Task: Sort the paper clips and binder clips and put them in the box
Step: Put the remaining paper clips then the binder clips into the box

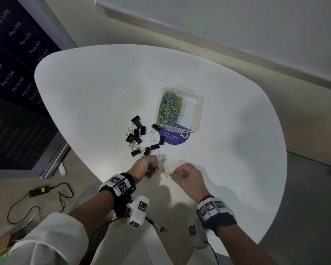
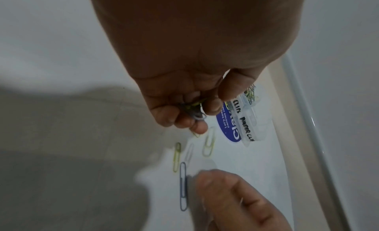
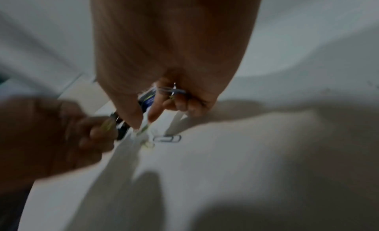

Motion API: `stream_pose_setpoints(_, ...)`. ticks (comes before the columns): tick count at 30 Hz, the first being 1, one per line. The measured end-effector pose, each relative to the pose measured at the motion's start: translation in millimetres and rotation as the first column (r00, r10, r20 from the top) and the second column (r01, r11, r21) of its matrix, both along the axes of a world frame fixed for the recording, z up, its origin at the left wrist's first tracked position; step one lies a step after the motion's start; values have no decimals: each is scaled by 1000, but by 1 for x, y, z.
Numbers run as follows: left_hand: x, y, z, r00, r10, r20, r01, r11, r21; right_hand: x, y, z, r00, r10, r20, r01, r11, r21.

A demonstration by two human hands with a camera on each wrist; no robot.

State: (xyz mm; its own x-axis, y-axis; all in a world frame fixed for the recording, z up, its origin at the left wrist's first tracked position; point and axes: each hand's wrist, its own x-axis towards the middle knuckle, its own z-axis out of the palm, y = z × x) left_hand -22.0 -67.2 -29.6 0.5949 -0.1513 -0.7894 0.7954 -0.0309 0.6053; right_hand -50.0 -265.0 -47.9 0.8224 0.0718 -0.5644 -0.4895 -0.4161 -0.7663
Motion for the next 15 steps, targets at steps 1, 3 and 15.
stream_pose_setpoints(1,1,-1,-1,1000,1,1,-1,1000,5,-3,0,-2,995,88,38,-86,995,-55)
stream_pose_setpoints(3,2,-4,-6,999,-28,42,27,999,43,-7,0,-9,957,268,113,-242,950,-197)
stream_pose_setpoints(15,0,2,-21,652,-686,324,329,641,693,-14,0,-19,925,283,255,-229,948,-221)
